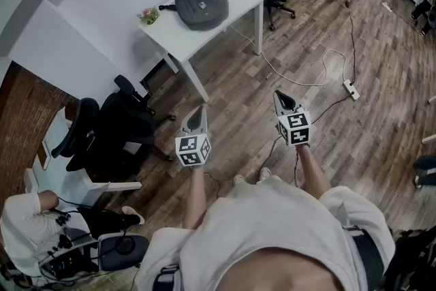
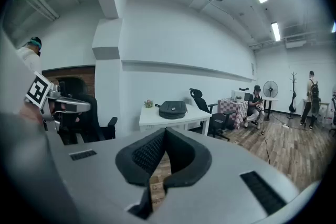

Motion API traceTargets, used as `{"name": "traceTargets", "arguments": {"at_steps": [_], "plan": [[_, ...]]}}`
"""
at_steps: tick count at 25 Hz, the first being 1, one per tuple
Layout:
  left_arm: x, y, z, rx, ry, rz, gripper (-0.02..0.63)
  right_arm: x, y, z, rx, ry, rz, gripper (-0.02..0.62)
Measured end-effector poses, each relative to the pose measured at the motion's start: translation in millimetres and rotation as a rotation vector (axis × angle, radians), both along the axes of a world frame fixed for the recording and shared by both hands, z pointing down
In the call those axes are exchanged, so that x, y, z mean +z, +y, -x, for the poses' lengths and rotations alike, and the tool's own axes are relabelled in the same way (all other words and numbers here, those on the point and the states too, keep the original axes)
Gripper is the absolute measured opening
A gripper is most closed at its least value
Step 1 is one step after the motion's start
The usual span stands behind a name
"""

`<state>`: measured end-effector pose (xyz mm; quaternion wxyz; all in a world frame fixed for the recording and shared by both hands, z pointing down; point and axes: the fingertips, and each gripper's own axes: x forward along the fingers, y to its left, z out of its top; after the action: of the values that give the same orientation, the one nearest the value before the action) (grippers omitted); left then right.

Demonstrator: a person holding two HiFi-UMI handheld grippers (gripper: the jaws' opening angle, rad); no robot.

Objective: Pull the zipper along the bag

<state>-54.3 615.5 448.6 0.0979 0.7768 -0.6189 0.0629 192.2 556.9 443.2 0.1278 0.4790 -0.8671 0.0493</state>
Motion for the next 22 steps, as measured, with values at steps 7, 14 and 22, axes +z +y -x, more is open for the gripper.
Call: {"name": "traceTargets", "arguments": {"at_steps": [7, 14, 22], "plan": [[7.6, 1.8, -8.4, -0.001, -0.003, 0.012, 0.026, 0.6, 0.9, -3.9, -0.011, 0.009, -0.002, 0.012], [6.4, -4.4, -19.1, -0.013, -0.003, 0.012, 0.026, 1.8, 1.2, -12.0, -0.032, -0.022, -0.007, 0.012], [7.2, -15.3, -42.4, -0.023, -0.014, 0.017, 0.026, 5.6, -8.0, -24.9, -0.064, -0.006, 0.002, 0.012]]}}
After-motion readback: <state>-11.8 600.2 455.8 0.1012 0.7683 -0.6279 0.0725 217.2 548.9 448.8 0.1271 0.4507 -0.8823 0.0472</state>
